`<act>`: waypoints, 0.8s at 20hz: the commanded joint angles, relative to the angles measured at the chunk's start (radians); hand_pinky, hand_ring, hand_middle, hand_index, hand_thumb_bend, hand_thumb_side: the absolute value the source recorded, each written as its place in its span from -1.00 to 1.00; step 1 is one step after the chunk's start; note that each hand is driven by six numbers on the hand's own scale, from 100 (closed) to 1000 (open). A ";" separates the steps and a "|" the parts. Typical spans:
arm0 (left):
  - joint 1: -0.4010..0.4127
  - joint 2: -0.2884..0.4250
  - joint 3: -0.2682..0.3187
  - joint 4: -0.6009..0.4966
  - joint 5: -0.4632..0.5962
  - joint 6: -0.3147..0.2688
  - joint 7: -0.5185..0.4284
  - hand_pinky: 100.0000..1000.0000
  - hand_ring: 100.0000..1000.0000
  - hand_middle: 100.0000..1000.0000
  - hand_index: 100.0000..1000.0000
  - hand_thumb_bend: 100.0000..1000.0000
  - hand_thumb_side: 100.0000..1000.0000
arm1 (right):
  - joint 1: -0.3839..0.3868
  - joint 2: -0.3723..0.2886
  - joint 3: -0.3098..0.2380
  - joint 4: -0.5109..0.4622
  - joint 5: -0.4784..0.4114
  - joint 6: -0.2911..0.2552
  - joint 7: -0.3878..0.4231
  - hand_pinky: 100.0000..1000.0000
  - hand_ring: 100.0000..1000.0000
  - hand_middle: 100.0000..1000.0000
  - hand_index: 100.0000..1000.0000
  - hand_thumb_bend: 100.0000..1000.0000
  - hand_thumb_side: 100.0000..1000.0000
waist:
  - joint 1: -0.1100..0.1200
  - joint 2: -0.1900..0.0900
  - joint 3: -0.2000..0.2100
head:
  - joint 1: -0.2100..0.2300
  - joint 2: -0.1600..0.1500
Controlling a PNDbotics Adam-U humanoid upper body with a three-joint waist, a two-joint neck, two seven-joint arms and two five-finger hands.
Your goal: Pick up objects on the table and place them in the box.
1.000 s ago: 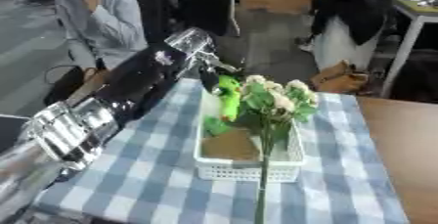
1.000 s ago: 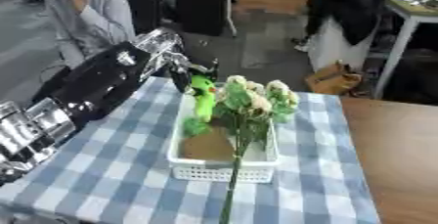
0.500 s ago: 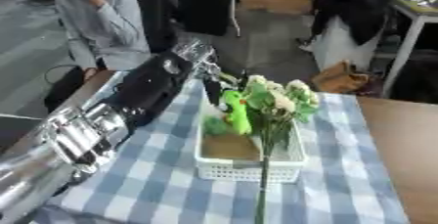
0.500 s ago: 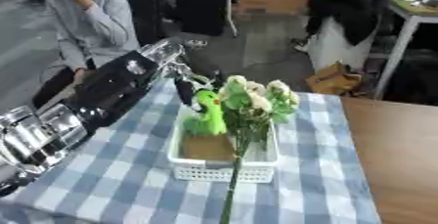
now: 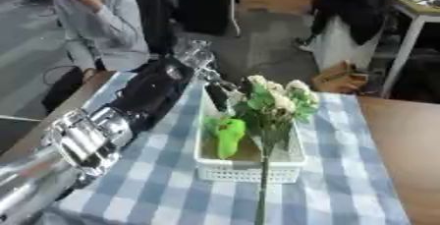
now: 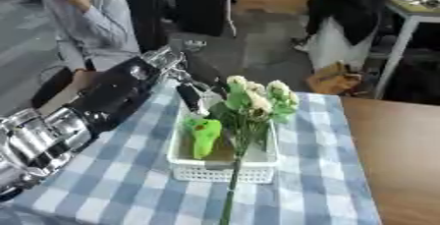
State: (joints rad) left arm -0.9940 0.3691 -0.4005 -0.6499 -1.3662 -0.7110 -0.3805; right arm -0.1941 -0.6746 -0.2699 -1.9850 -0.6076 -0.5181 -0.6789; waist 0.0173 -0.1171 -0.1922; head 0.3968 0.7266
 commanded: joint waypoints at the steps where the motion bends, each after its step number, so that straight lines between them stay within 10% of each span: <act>1: -0.025 0.012 0.014 -0.006 -0.014 -0.036 -0.023 1.00 1.00 1.00 1.00 -0.28 0.90 | -0.017 -0.027 -0.004 -0.015 -0.004 -0.033 -0.034 0.40 0.44 0.32 0.28 -1.00 0.00 | 0.003 -0.018 -0.001 | 0.004 -0.005; 11: -0.020 0.027 0.041 -0.111 0.041 -0.008 0.025 1.00 1.00 1.00 1.00 -0.40 0.89 | -0.018 -0.028 -0.006 -0.015 -0.001 -0.033 -0.039 0.40 0.44 0.32 0.28 -1.00 0.00 | 0.003 -0.017 0.003 | 0.007 0.000; 12: -0.025 0.022 0.046 -0.135 0.056 0.001 0.035 1.00 1.00 1.00 1.00 -0.70 0.80 | -0.016 -0.025 -0.006 -0.015 -0.001 -0.033 -0.040 0.41 0.44 0.32 0.28 -1.00 0.01 | -0.002 -0.018 0.003 | 0.011 0.005; 16: -0.082 -0.029 0.128 -0.233 0.116 0.057 0.091 0.86 1.00 1.00 1.00 -0.91 0.79 | -0.005 -0.018 -0.014 -0.015 0.005 -0.038 -0.047 0.41 0.44 0.32 0.28 -1.00 0.01 | -0.012 -0.017 0.019 | 0.003 0.011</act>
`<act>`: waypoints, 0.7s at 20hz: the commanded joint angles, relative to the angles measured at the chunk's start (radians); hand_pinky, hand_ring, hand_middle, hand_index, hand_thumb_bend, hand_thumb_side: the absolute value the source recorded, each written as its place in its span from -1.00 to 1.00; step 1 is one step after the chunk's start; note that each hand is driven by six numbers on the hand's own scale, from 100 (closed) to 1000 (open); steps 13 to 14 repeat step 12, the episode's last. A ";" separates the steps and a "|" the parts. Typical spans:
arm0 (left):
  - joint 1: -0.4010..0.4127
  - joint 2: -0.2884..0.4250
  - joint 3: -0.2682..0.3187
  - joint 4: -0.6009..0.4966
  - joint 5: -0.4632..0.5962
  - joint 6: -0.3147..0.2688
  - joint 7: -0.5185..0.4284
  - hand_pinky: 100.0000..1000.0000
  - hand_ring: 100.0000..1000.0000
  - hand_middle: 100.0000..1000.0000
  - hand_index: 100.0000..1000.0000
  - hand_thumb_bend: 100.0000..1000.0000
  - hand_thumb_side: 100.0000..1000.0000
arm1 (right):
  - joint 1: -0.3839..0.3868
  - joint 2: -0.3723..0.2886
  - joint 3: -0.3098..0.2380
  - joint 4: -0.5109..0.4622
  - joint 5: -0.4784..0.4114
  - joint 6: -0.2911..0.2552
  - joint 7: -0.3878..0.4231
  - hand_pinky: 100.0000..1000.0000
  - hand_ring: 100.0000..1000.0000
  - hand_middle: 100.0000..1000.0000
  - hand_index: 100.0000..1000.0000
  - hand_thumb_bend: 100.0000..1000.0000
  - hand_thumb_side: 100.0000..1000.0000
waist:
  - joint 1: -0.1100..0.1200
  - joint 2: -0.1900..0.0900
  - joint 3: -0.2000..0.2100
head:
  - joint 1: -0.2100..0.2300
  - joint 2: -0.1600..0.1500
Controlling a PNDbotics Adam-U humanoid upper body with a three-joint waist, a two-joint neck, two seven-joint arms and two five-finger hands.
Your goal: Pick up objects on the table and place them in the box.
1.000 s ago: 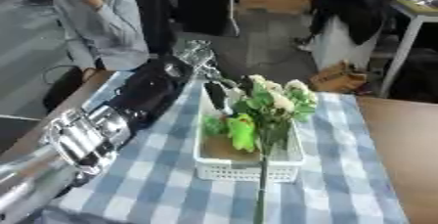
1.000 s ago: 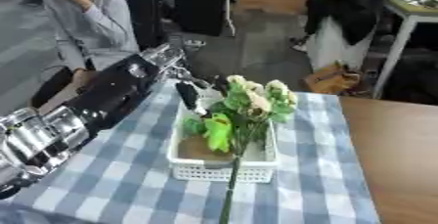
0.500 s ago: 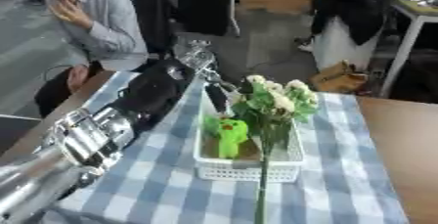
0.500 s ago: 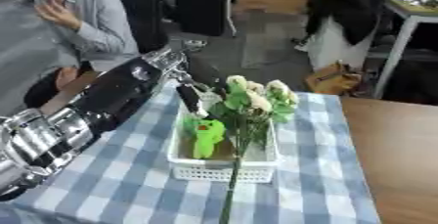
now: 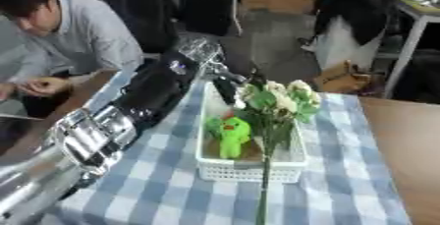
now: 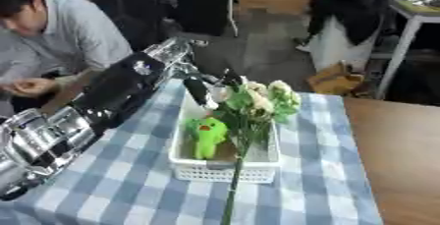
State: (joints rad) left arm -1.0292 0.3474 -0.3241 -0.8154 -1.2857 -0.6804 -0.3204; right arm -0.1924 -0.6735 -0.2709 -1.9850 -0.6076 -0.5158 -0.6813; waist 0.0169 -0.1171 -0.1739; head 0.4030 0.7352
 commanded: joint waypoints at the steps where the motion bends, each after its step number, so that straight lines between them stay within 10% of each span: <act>1: -0.049 -0.011 0.075 -0.092 0.051 0.041 0.046 0.86 1.00 1.00 1.00 -0.91 0.79 | -0.006 -0.020 -0.014 -0.015 0.006 -0.041 -0.045 0.41 0.44 0.32 0.28 -1.00 0.01 | -0.011 -0.016 0.002 | -0.003 0.003; 14: -0.013 -0.153 0.316 -0.333 0.199 0.118 0.194 0.55 0.90 1.00 1.00 -1.00 1.00 | 0.019 -0.007 -0.021 -0.015 0.029 -0.065 -0.047 0.40 0.44 0.32 0.28 -1.00 0.02 | -0.028 -0.001 0.032 | -0.016 -0.013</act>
